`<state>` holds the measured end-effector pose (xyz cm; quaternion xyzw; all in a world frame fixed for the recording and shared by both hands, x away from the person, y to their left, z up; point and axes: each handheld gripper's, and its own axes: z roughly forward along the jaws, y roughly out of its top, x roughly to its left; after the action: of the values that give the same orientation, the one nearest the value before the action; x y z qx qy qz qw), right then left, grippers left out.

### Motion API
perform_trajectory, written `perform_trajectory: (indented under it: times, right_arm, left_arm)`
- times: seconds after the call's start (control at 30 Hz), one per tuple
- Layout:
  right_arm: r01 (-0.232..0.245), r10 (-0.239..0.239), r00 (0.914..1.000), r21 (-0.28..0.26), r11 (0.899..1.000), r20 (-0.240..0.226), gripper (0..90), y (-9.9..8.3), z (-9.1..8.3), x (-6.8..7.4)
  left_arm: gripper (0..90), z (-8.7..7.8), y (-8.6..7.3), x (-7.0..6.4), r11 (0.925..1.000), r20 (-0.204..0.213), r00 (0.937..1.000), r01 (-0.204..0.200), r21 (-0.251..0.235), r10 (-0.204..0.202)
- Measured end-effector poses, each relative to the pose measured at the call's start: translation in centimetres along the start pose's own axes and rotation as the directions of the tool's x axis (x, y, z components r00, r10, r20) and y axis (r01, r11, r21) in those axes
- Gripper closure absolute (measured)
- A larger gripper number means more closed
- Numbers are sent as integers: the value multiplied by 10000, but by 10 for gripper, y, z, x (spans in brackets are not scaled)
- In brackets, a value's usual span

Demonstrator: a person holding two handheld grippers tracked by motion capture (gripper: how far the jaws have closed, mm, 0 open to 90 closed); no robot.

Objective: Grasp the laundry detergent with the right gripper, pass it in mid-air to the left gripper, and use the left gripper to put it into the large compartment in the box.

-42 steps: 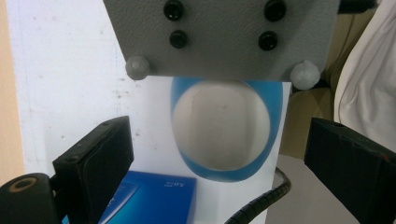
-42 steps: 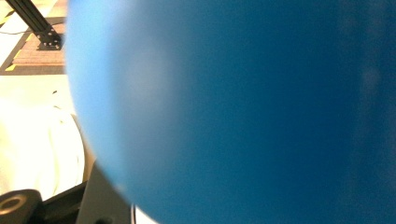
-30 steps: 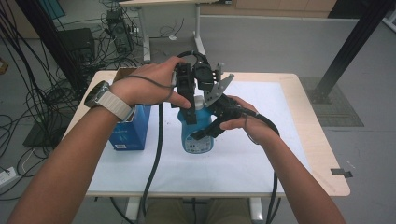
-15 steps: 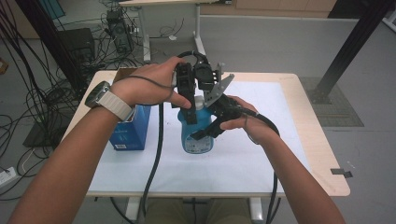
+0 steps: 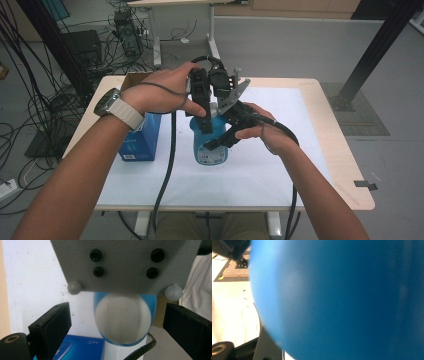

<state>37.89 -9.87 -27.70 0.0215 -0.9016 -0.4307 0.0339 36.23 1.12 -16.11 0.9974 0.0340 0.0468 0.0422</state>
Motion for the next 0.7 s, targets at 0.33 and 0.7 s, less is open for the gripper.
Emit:
perform_trajectory:
  times: [0.33, 0.7]
  right_arm:
    - [-231, 231, 9997, 28, 9997, -24, 433, 1, -1, 3]
    - [-142, 142, 9999, -28, 9999, 41, 433, 4, -4, 6]
  left_arm:
    - [85, 3, 2, 0, 10000, 86, 10000, -24, 49, 24]
    - [95, 8, 3, 1, 10000, 203, 9998, -72, 16, 72]
